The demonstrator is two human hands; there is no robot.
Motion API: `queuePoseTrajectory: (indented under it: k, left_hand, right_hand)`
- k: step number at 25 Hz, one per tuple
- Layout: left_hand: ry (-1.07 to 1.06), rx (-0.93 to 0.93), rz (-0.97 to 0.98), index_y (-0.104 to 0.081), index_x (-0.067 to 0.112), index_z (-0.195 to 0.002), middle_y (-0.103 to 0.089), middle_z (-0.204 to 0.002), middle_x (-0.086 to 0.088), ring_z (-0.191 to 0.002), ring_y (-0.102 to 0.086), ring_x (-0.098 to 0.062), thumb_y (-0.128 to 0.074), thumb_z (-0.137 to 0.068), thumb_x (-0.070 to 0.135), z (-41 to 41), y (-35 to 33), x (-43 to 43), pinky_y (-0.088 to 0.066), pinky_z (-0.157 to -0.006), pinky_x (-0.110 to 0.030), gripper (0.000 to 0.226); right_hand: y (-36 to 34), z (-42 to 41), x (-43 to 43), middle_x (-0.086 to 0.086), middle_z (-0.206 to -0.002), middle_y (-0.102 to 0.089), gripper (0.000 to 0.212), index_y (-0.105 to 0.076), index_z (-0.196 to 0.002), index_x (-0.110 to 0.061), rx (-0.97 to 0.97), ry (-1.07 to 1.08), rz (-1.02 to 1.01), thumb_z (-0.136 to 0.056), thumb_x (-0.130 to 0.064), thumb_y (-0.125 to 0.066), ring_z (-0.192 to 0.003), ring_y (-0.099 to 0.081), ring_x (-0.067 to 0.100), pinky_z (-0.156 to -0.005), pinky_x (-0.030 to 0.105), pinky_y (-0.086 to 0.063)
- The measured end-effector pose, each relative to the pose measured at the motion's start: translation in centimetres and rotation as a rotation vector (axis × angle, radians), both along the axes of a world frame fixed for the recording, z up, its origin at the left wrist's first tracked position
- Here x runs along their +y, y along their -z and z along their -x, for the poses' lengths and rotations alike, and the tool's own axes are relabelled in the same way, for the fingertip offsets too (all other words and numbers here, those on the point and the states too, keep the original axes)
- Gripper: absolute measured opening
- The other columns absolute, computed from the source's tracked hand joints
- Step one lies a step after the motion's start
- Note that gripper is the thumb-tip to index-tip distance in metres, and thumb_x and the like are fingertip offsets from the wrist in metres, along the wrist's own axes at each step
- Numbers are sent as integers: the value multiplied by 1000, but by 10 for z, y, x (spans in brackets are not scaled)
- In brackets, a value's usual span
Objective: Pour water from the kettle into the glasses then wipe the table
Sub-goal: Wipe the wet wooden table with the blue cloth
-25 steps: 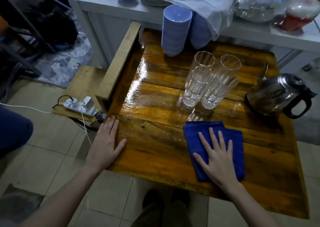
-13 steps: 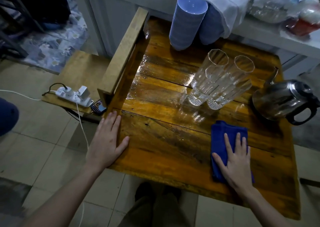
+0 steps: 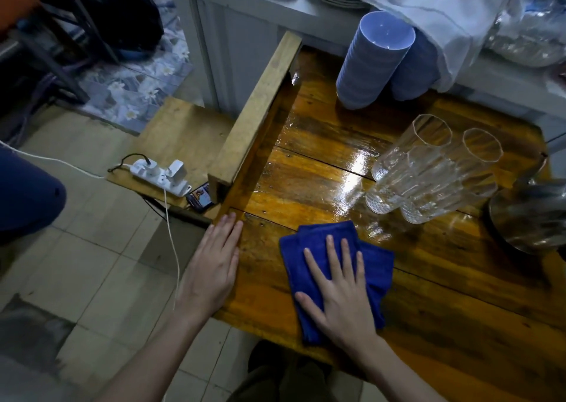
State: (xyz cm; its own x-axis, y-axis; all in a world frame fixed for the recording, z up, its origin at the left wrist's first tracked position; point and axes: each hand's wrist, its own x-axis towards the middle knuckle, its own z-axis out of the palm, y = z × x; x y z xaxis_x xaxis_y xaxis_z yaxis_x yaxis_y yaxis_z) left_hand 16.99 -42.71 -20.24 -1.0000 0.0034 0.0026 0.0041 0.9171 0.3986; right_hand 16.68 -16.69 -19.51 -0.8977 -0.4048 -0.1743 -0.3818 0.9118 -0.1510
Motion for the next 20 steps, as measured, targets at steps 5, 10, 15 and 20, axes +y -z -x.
queuePoseTrajectory:
  k: [5,10,15,20]
  left_hand:
    - [-6,16,67,-28,8,-149,-23,-157,-7,-146,-18,-15,-35,-98,26,2,2,5,-5,-120,-28,54]
    - [-2,21,19,-31,7,-148,-28,-156,-8,-146,-16,-13,-36,-97,26,12,2,1,-8,-119,-27,54]
    - [-40,15,3,-24,7,-150,-18,-160,-6,-148,-10,-12,-37,-98,26,11,5,1,-13,-119,-34,57]
    - [-35,1,6,-27,7,-149,-19,-159,-7,-148,-12,-14,-36,-97,27,12,5,1,-16,-119,-35,57]
  right_hand:
    - [1,19,-33,9,-164,-1,74,-8,-154,-38,-17,-116,21,-91,-73,-25,-150,5,32,-117,58,-8]
    - [1,58,-52,3,-164,4,72,-3,-152,-45,-15,-173,34,-90,-75,-23,-150,12,26,-118,58,-5]
    - [4,83,-71,3,-164,2,72,-6,-152,-45,5,-147,37,-89,-76,-23,-150,9,27,-117,61,-1]
    - [7,126,-96,4,-164,3,73,-7,-152,-43,35,-84,71,-88,-75,-22,-150,10,27,-117,61,1]
